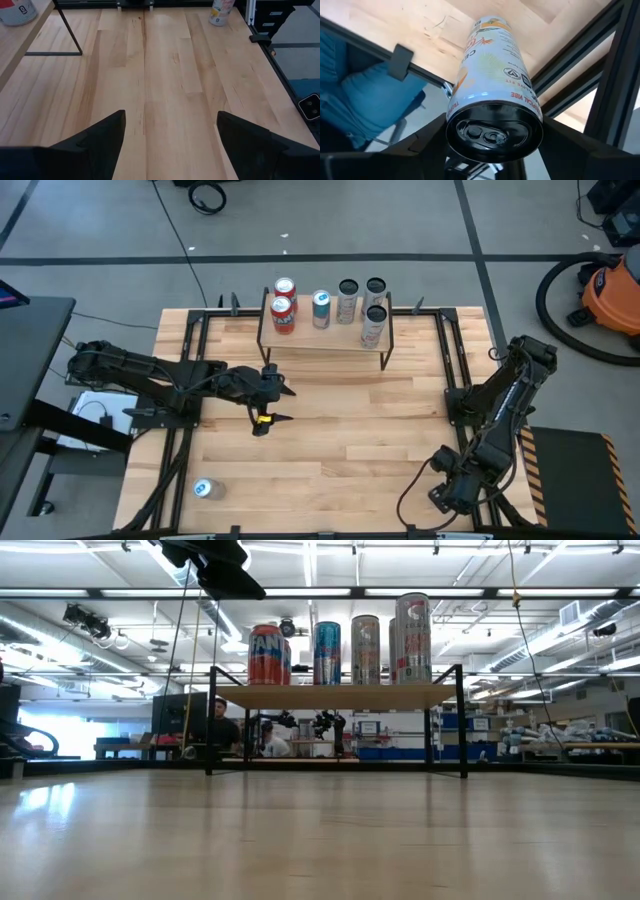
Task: Place canned beverage on shelf
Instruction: Put the white yellow soda can on the shelf aligned with the other white yellow soda can
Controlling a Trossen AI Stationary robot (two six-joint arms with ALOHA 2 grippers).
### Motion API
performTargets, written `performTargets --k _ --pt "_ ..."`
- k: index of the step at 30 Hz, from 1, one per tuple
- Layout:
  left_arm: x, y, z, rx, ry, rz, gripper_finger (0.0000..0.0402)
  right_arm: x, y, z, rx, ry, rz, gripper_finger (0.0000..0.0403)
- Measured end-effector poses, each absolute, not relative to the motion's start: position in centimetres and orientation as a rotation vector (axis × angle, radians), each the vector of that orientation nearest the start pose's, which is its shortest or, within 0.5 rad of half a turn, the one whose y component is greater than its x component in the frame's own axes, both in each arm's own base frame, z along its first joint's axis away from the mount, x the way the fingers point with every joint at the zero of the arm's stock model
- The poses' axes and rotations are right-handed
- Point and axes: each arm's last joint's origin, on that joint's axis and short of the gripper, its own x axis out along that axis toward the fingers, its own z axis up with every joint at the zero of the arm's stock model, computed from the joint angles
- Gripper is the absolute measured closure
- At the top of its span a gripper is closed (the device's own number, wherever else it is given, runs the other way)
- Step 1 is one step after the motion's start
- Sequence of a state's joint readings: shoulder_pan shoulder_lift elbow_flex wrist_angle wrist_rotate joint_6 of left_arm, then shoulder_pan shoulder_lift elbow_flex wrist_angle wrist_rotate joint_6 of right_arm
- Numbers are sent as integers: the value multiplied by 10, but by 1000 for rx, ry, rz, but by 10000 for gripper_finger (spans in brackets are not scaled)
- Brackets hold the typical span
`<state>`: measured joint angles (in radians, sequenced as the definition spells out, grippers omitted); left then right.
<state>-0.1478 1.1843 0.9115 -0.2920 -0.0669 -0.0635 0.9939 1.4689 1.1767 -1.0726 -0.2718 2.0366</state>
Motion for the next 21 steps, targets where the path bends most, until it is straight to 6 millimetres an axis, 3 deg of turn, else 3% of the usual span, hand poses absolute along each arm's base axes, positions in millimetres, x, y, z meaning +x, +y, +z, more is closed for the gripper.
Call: performTargets --k 9,21 --pt "252 -36 288 -1 564 -61 86 155 213 259 948 1726 -537 139" --pt "252 -36 288 7 563 -63 86 193 169 259 864 1732 -409 139"
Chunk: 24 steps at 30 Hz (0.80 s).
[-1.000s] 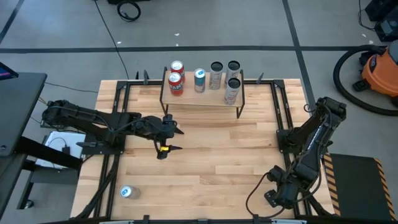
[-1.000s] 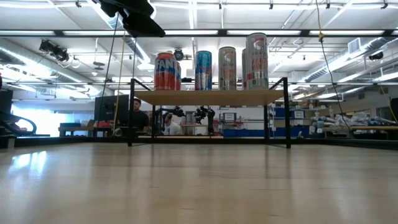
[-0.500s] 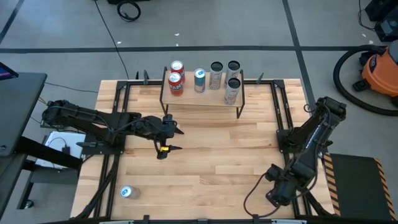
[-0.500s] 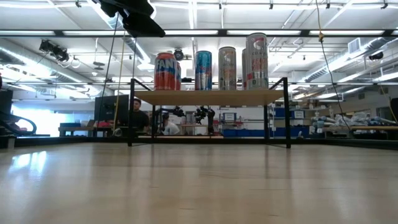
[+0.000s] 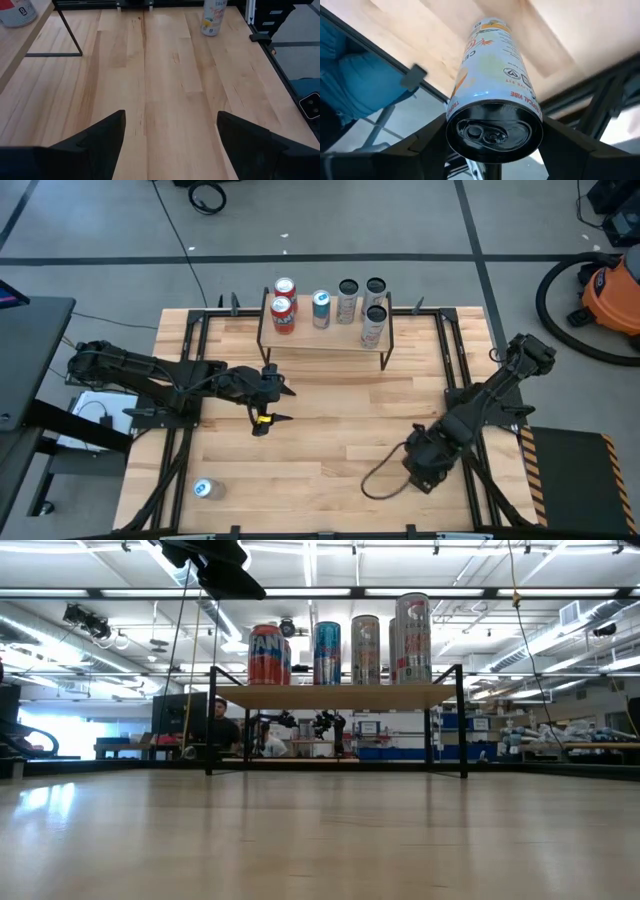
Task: Place canned beverage on shelf
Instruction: Put the white yellow soda can on the shelf aligned with the other white yellow soda can
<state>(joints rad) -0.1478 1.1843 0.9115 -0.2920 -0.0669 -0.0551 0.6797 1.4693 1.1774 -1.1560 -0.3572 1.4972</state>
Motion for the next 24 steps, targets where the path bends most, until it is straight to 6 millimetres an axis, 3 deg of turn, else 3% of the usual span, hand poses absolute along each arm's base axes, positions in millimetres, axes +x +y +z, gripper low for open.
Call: performTargets --k 12,24 --pt "252 -36 288 6 563 -63 86 233 112 259 840 1631 -276 139" --pt "252 -36 288 6 563 -63 86 248 61 263 806 1591 -230 138"
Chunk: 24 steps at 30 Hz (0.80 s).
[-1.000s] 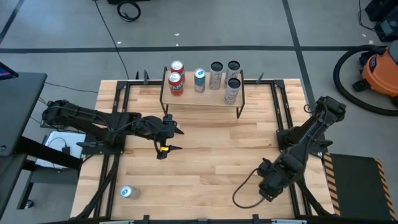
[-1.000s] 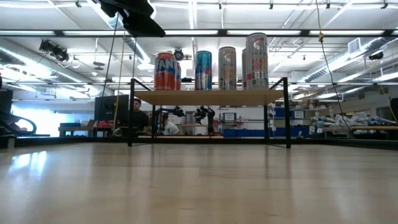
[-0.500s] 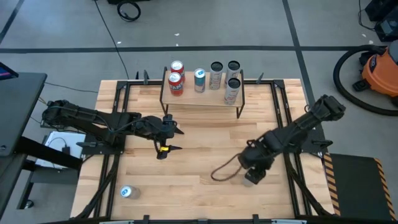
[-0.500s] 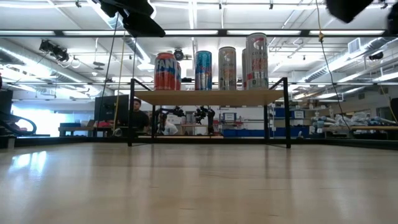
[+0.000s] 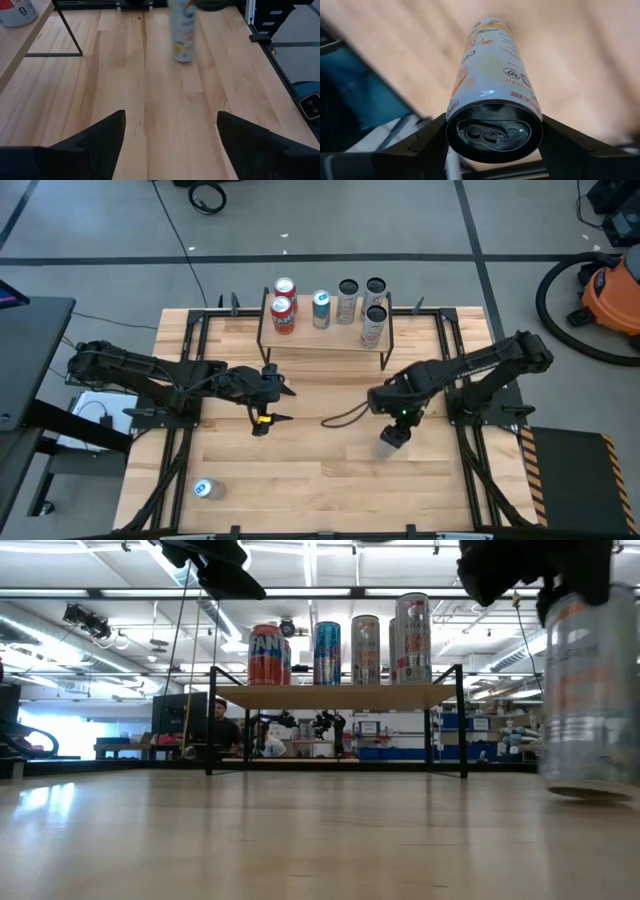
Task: Place canned beverage on shelf
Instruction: Put the white yellow soda can on the shelf aligned with the other white yellow soda can
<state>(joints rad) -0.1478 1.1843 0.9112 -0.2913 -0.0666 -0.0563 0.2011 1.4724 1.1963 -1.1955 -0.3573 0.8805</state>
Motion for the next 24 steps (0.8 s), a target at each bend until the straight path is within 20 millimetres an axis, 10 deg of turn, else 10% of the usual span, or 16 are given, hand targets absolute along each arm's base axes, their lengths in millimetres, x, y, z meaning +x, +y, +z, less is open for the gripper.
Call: performTargets --k 10,24 --pt "252 -36 288 4 558 -63 86 249 25 304 622 1514 -370 138" --pt "252 -36 288 4 558 -63 86 301 26 268 445 1827 -222 138"
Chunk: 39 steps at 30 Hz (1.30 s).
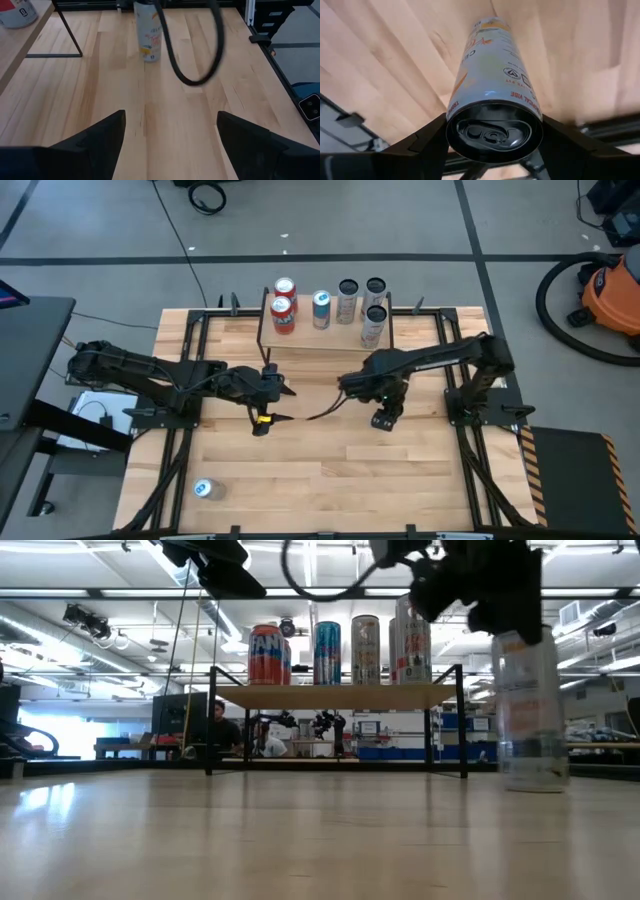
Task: Place canned beverage on shelf
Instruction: Put the white yellow soda can on the shelf aligned with the other white yellow soda can
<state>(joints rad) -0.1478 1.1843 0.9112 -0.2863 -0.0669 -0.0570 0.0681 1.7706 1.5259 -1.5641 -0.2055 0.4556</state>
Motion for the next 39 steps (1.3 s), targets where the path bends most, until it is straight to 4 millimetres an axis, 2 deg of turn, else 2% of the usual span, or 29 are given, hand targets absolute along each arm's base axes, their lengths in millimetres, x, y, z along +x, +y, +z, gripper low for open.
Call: performTargets --k 9,13,25,39 --pt "252 -36 288 6 562 -63 86 332 30 283 278 1716 -203 138" --pt "252 -36 288 6 564 -63 86 336 34 280 223 1719 -141 138" --pt "251 -35 287 8 578 -62 86 339 34 272 227 1767 -76 134" --pt "251 -35 287 8 577 -63 86 343 36 271 238 1728 27 82"
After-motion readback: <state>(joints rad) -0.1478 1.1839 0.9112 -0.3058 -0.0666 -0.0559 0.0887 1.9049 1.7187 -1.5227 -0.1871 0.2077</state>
